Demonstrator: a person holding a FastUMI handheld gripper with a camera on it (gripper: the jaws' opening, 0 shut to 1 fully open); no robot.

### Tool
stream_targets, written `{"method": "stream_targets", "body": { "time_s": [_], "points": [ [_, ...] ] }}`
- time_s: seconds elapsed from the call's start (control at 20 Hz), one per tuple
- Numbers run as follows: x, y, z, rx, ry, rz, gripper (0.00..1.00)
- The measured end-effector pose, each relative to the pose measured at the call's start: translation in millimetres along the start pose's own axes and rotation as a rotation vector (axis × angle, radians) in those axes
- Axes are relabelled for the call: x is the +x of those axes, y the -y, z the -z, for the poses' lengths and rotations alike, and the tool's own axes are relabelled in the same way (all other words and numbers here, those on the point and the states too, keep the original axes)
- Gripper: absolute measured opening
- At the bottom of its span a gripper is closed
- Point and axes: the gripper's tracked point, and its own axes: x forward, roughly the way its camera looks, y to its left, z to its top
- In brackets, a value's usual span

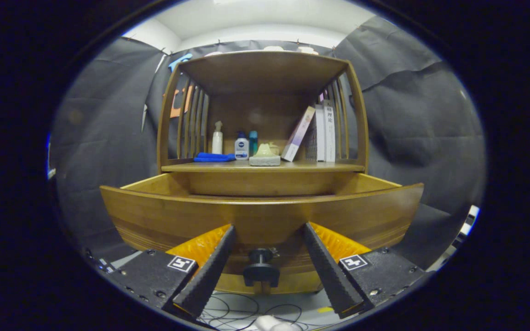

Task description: Pull open the drawer, take out the items inside it, and place them on the countertop above the cabinet.

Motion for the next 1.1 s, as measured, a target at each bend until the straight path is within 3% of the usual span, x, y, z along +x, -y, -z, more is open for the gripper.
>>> {"method": "stream_targets", "body": {
  "time_s": [0.35, 1.1],
  "points": [
    [25.7, -5.1, -9.6, -0.021, 0.052, 0.019, 0.99],
    [121.2, -10.4, -24.3, -0.039, 0.030, 0.041, 1.00]
  ]
}}
